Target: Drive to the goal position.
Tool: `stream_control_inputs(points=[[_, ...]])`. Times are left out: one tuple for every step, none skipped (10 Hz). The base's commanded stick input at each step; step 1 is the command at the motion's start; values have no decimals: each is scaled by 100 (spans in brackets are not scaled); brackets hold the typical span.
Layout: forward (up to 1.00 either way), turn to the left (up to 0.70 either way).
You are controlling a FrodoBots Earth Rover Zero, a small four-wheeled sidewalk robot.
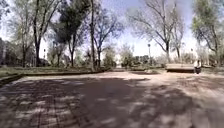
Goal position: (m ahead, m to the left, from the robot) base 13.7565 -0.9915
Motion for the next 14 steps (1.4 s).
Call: stream_control_inputs(points=[[70,0],[70,0],[70,0],[70,0],[70,0],[70,0],[70,0],[70,0],[70,0],[70,0],[70,0],[70,0],[70,0],[70,0]])
